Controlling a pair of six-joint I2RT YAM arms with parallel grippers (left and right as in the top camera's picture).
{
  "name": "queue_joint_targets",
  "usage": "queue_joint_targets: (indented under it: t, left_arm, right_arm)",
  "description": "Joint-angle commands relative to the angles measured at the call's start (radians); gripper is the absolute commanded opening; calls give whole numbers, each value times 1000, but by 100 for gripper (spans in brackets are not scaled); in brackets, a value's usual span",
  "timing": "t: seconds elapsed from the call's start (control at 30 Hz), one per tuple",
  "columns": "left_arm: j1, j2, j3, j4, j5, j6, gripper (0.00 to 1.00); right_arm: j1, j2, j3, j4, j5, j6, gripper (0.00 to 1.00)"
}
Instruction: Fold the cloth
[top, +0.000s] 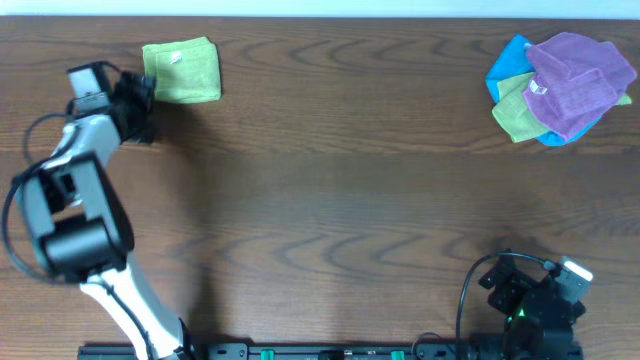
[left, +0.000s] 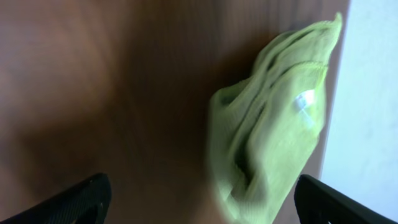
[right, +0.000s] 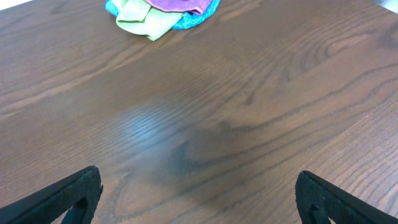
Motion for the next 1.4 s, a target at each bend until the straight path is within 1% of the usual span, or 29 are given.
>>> queue_joint_targets:
  t: [0.0, 0.03, 0.1, 0.13, 0.17, 0.2, 0.27, 0.33, 0.4, 0.5, 0.6, 0.67, 0.77, 0.8, 0.9, 1.0, 1.1, 1.23, 1.27, 1.37]
  left_arm:
    - [24, -178, 6, -119, -3, 240, 95]
    - [24, -224, 6, -176, 20, 290, 95]
    - [11, -328, 6, -351, 54, 456, 95]
    - [1, -369, 6, -436, 43, 531, 95]
    - [-15, -420, 5, -554, 1, 620, 95]
    - [-27, -455, 5, -636, -50, 676, 95]
    - [-54, -515, 5, -777, -169, 744, 95]
    - [-90, -578, -5, -902, -237, 823, 95]
    - [-129, -640, -38, -964, -271, 846, 95]
    - [-192, -745, -118, -988, -312, 846, 95]
    - [-265, -883, -226, -985, -332, 813, 95]
    - [-330, -1004, -317, -946, -333, 783, 95]
    - [-404, -1137, -437, -925, -383, 681, 95]
    - [-436, -1208, -512, -891, -409, 625, 95]
    - [-469, -1308, -644, -784, -418, 594, 95]
    - [-475, -1356, -752, -664, -422, 588, 95]
    - [-475, -1350, -840, -537, -489, 587, 95]
    - [-499, -1350, -949, -346, -524, 588, 95]
    - [-501, -1350, -974, -319, -525, 587, 95]
    - [-501, -1355, -1032, -307, -525, 587, 95]
  right_arm:
    - [-9, -6, -5, -2, 7, 12, 99]
    - [-9, -6, -5, -2, 7, 12, 99]
    - [-9, -6, -5, -2, 7, 12, 99]
    - [-9, -6, -5, -2, 7, 12, 99]
    - [-9, -6, -5, -2, 7, 12, 99]
    - [-9, -6, -5, -2, 7, 12, 99]
    - [-9, -6, -5, -2, 7, 12, 99]
    - [-9, -6, -5, -2, 6, 12, 99]
    - [-9, -6, -5, -2, 6, 12, 99]
    - [-9, -6, -5, -2, 7, 12, 99]
    - [-9, -6, -5, -2, 6, 12, 99]
    - [-9, -6, -5, -2, 7, 12, 99]
    - [-9, -6, -5, -2, 6, 12, 99]
    - [-9, -6, -5, -2, 7, 12, 99]
    - [-9, -6, -5, -2, 7, 12, 99]
    - [-9, -6, -5, -2, 6, 12, 99]
    - [-9, -6, -5, -2, 7, 12, 99]
    - [-9, -6, -5, -2, 6, 12, 99]
    - [-9, -6, -5, -2, 6, 12, 99]
    - [-9, -6, -5, -2, 6, 12, 99]
